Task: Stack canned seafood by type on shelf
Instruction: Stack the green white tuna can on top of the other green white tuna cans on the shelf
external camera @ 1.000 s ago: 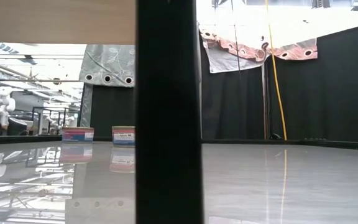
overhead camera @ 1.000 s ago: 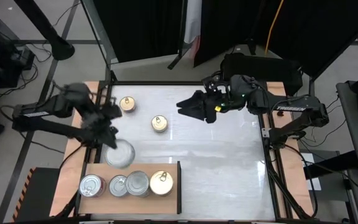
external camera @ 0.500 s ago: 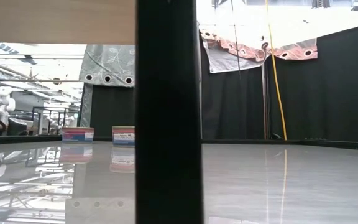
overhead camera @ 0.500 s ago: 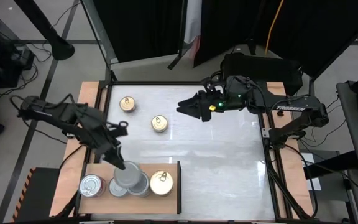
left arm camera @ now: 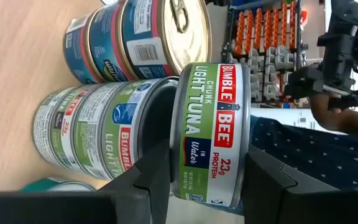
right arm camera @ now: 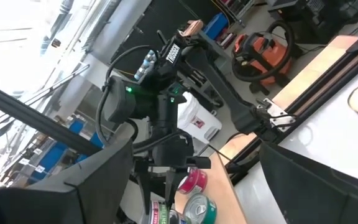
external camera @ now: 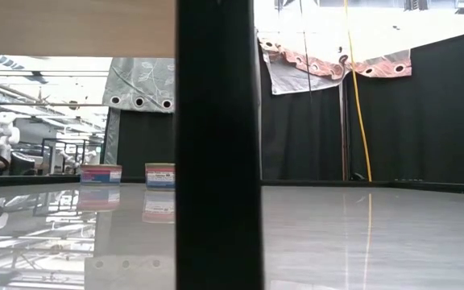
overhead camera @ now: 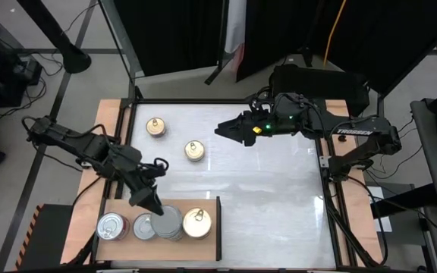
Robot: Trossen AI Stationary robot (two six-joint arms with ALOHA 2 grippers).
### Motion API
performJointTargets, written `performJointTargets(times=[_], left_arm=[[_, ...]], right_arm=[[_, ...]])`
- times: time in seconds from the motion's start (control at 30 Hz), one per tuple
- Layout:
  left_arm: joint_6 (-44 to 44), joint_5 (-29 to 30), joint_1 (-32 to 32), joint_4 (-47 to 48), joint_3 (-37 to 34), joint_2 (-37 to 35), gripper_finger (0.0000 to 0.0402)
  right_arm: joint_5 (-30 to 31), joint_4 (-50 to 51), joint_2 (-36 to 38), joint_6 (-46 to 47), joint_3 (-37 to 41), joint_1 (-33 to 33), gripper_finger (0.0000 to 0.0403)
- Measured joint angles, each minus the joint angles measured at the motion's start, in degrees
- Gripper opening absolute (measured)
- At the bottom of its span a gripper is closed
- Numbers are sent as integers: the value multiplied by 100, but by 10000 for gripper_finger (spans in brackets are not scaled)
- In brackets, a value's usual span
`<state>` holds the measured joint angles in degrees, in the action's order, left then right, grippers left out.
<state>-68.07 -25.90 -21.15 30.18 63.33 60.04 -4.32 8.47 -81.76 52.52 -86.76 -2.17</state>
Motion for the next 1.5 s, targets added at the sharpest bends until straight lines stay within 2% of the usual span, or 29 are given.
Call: performJointTargets(times=[0.17, 0.43, 0.57, 0.87, 1.5], left_arm=[[45, -69, -2, 16, 0, -11, 161], [-16, -39, 52, 80, 0, -18, 277], [-84, -98, 88, 91, 17, -18, 311], [-198, -56, 87, 71, 146, -18, 317], [485, 51, -113, 228, 189, -16, 317]], right_arm=[[-2, -3, 0, 34, 0, 2, 341], [-8, 0, -1, 8, 0, 2, 341], [-12, 5, 0, -77, 0, 2, 341], [-25, 231, -2, -264, 0, -72, 341], [-46, 386, -4, -250, 0, -229, 341]])
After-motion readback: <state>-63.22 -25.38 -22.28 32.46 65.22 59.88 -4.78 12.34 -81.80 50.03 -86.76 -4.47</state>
